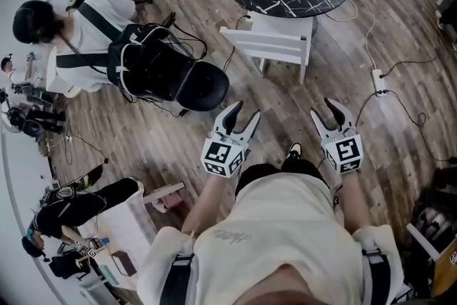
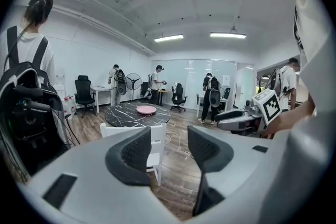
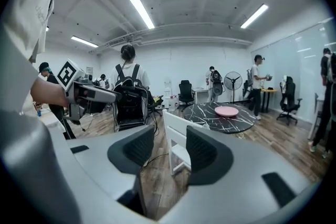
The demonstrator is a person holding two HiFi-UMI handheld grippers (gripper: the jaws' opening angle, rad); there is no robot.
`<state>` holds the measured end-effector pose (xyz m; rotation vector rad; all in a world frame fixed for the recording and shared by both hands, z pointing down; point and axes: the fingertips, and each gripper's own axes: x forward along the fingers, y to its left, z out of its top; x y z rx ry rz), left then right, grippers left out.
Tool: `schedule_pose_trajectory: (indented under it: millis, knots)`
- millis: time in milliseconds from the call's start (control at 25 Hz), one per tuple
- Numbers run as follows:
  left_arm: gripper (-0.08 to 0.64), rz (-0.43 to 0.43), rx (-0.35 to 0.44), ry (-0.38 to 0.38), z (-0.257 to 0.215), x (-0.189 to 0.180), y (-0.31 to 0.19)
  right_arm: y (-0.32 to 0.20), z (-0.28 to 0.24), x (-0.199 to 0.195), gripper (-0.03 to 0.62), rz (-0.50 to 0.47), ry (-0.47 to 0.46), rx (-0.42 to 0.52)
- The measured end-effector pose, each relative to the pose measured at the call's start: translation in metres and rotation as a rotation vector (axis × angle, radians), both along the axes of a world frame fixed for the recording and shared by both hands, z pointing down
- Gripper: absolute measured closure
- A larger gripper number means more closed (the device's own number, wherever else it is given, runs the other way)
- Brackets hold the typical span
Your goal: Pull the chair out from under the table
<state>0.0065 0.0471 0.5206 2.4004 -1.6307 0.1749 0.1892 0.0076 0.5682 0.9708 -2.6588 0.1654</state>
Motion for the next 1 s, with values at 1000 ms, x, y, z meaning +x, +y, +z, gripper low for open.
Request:
schedule_pose_trajectory:
  millis: [1000]
  knots:
    - [0.321,-0.001,-0.046,0.051,0.025,-0.055,-0.119,-0.09,0.022,-0.048,0.399,-0.023,0.074,-0.084]
